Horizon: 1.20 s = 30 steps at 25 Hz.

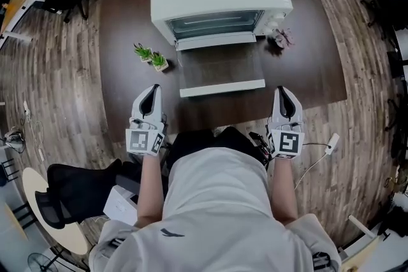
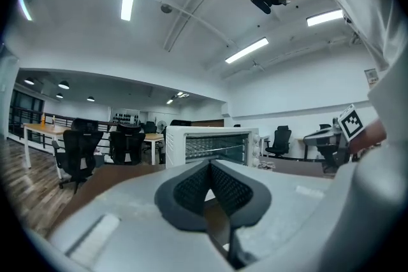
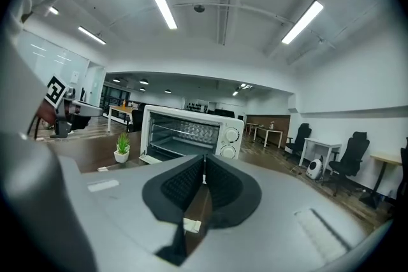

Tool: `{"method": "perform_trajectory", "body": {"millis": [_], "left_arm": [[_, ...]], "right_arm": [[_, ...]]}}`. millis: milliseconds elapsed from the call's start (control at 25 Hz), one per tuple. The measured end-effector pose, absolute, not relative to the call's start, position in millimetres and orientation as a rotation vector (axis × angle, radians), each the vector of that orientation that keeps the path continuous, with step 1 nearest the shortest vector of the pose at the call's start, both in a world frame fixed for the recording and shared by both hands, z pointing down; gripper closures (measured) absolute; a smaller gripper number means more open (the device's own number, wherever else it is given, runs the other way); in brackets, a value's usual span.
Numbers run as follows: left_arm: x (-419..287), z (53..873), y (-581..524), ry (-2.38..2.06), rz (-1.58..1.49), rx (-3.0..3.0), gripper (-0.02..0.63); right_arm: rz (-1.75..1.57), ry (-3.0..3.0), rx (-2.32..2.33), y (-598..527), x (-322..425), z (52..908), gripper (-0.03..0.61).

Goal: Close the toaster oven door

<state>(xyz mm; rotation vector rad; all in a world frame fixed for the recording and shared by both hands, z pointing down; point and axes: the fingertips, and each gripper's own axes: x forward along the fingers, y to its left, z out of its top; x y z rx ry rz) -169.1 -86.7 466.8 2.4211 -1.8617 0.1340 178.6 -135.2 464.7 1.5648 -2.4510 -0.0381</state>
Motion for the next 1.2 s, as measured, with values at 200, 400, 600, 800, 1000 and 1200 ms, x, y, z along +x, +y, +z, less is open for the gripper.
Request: {"method": "perform_trajectory", "body": {"millis": [200,400,600,800,1000,1200], "left_arm": [[-172.6,474.0,-97.0,-1.861,0.125,2.377,0.609],[-183.4,471.9,-103.6,-1.864,0.144,2.381,0.609],[-198.6,472.7,-105.5,-1.872,0.149,2.374,0.611],[-205.5,477.5,-97.3,-1.867,0.182,2.371,0.609],[-213.8,480.8,-89.8,-1.885,0.178,2.342,0.61],[-216.7,476.9,-90.8,-1.901,0.167,2.337,0.609]], "right_arm": [[0.097,-2.406,1.554,-148.5,186.9,505.7,0.552],[0.36,-2.313,1.486,-139.4,193.3,592.2,0.486],[0.494,-2.236,1.323,-126.5,171.2,659.5,0.433],[0.548,-2.176,1.335,-147.2,160.5,678.8,0.445],[0.573,-2.209,1.298,-150.4,157.4,675.6,0.505],[0.524,-2.253,1.337,-150.9,157.7,642.1,0.508]]}}
